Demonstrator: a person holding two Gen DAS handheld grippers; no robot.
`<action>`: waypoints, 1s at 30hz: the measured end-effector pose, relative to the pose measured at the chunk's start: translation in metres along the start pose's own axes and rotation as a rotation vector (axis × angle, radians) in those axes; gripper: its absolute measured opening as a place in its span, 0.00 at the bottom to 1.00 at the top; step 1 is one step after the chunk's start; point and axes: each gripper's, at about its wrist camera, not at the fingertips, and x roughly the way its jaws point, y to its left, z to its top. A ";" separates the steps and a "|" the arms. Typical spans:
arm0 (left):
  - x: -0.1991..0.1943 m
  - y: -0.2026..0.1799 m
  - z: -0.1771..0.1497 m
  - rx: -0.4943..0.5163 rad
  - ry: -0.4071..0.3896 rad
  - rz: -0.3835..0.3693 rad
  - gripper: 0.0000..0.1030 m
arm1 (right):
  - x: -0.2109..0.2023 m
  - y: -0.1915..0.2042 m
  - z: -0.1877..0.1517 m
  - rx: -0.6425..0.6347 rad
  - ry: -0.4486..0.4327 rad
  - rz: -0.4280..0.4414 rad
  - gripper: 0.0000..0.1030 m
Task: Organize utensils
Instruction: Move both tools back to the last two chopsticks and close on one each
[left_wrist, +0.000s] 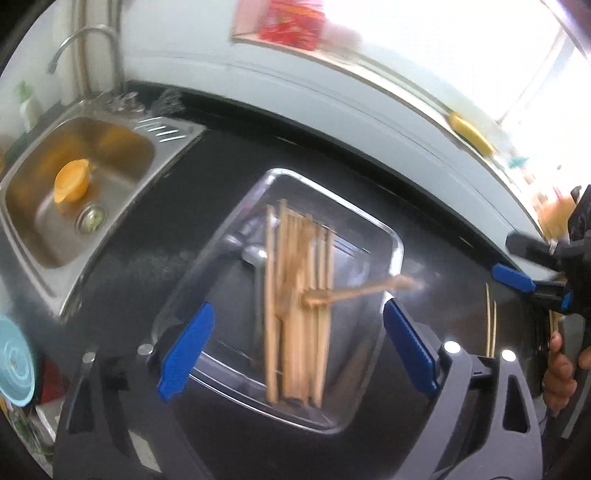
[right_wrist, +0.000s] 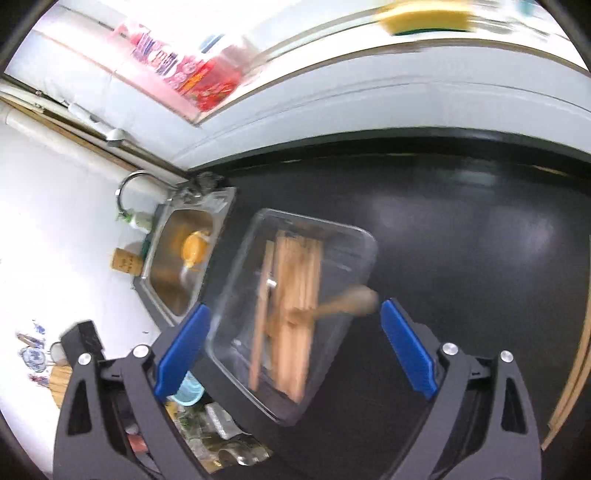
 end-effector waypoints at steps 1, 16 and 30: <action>-0.001 -0.013 -0.006 0.026 -0.001 -0.005 0.90 | -0.012 -0.009 -0.012 -0.005 -0.011 -0.032 0.88; 0.032 -0.212 -0.091 0.346 0.126 -0.088 0.94 | -0.155 -0.179 -0.183 0.093 -0.137 -0.535 0.88; 0.118 -0.243 -0.190 0.517 0.257 -0.043 0.94 | -0.072 -0.255 -0.240 0.014 0.040 -0.557 0.88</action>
